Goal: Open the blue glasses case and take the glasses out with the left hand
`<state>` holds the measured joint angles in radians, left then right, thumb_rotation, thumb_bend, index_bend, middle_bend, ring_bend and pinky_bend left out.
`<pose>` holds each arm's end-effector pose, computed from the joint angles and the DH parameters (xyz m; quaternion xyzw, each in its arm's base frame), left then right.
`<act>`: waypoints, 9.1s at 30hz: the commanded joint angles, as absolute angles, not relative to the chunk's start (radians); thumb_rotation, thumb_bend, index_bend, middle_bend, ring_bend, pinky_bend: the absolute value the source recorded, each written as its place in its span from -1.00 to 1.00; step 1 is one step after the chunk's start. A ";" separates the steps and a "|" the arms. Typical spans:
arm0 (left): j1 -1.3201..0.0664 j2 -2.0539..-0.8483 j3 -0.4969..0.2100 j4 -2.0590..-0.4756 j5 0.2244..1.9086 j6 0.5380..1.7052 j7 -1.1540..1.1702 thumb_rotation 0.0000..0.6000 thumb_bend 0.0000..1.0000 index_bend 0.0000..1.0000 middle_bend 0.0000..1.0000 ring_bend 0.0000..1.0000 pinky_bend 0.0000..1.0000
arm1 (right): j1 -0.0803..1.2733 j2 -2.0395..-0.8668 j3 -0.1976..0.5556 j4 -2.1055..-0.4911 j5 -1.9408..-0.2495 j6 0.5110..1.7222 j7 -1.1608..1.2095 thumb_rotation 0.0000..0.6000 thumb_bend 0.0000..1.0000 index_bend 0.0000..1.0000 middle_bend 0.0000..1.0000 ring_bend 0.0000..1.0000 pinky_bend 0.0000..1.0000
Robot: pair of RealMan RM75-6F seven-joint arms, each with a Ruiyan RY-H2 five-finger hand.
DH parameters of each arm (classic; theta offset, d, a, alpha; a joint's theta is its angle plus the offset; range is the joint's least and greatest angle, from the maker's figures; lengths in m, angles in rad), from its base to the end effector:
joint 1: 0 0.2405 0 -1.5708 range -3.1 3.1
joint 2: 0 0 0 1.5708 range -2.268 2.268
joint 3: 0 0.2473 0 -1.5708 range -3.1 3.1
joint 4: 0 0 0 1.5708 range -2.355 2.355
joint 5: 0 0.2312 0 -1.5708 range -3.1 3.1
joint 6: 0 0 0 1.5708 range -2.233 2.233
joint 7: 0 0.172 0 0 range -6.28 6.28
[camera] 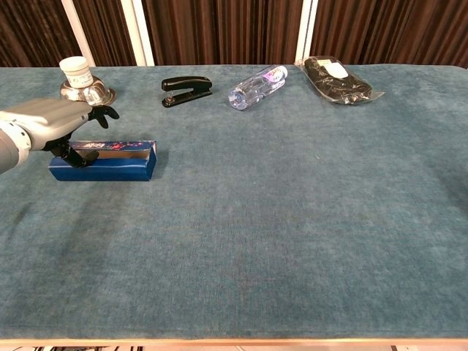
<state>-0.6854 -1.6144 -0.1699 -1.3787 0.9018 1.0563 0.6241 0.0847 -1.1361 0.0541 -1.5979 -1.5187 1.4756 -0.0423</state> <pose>-0.1948 0.3726 -0.0449 -0.7141 -0.3648 -0.2679 0.5341 -0.3098 -0.2111 0.1296 0.6078 -0.3735 0.3800 0.5888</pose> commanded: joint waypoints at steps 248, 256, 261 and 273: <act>-0.899 -1.520 -0.163 -1.502 0.718 0.897 0.753 1.00 -0.31 -0.41 0.74 0.57 0.71 | 0.085 -1.113 0.059 -1.639 -1.478 1.440 0.007 1.00 -0.76 -1.00 -1.00 -1.00 -0.54; -0.925 -1.538 -0.148 -1.464 0.707 0.875 0.751 1.00 -0.39 -0.32 0.76 0.59 0.72 | 0.086 -1.112 0.062 -1.641 -1.472 1.437 0.008 1.00 -0.75 -1.00 -1.00 -1.00 -0.54; -0.937 -1.560 -0.144 -1.437 0.707 0.875 0.742 1.00 -0.40 -0.28 0.77 0.60 0.73 | 0.086 -1.112 0.063 -1.641 -1.469 1.435 0.011 1.00 -0.75 -1.00 -1.00 -1.00 -0.54; -0.948 -1.584 -0.136 -1.405 0.711 0.881 0.717 1.00 -0.40 -0.13 0.77 0.60 0.74 | 0.087 -1.110 0.063 -1.643 -1.466 1.431 0.012 1.00 -0.74 -1.00 -1.00 -1.00 -0.54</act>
<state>-0.9475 -1.5834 -0.1375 -1.4062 0.7126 0.8817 0.7168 0.0868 -1.1103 0.0626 -1.6426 -1.4656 1.4314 0.0119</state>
